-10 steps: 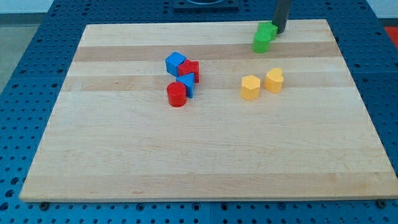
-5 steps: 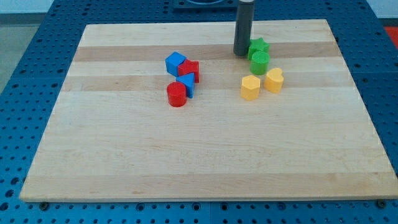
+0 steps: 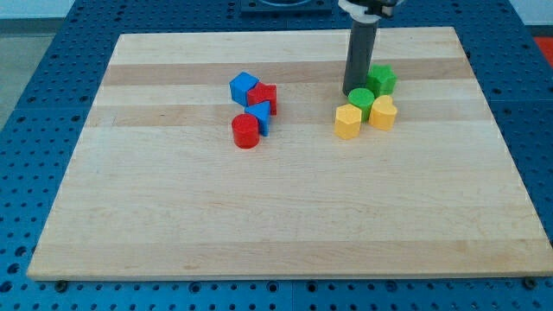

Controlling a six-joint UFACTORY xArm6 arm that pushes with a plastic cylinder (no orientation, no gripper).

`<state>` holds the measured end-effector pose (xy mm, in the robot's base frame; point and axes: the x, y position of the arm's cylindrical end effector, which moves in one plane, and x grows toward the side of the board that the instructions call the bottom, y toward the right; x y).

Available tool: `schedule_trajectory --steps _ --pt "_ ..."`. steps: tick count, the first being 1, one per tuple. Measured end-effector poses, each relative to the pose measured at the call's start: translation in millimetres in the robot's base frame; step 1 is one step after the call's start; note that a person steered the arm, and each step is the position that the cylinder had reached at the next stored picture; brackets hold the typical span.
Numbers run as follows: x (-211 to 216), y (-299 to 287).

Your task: Push the green blocks into the yellow blocks

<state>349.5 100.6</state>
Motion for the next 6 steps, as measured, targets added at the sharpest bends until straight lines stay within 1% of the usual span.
schedule_trajectory --steps 1,2,3,5,6 --pt "-37.2 -19.1" --pt "-65.2 9.3" --pt "-44.3 42.7" --pt "-10.4 42.7" --pt "-0.6 42.7"
